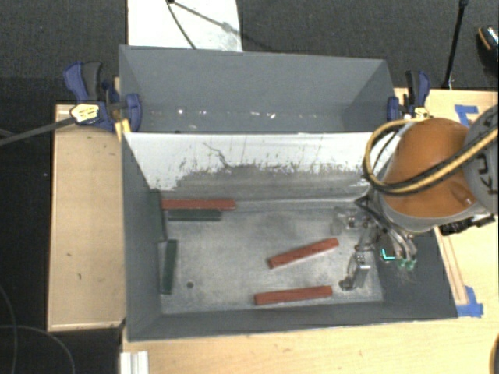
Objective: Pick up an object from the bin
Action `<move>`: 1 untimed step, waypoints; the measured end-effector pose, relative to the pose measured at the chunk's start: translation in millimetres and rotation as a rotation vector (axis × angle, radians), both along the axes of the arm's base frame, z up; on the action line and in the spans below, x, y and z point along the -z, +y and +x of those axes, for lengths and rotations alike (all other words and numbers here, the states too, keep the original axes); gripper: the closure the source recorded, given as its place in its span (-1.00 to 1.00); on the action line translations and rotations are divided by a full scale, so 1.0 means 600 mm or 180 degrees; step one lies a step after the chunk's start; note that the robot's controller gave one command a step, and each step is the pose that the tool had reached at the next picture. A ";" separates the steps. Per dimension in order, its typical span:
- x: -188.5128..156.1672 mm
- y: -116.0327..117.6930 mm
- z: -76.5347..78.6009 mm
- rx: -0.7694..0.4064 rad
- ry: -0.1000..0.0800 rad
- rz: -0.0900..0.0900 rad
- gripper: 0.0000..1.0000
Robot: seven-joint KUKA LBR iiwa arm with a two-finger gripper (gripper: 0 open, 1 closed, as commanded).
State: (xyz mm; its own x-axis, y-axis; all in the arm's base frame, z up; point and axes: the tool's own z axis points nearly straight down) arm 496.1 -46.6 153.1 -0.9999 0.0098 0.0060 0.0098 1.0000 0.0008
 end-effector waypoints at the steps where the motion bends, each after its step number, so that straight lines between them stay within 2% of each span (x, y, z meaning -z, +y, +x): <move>1: 0.144 0.044 0.047 -0.0199 -0.0011 0.0003 -1.00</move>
Offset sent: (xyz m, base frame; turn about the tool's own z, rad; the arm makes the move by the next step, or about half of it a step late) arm 0.0284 0.0247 -0.0831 -0.0559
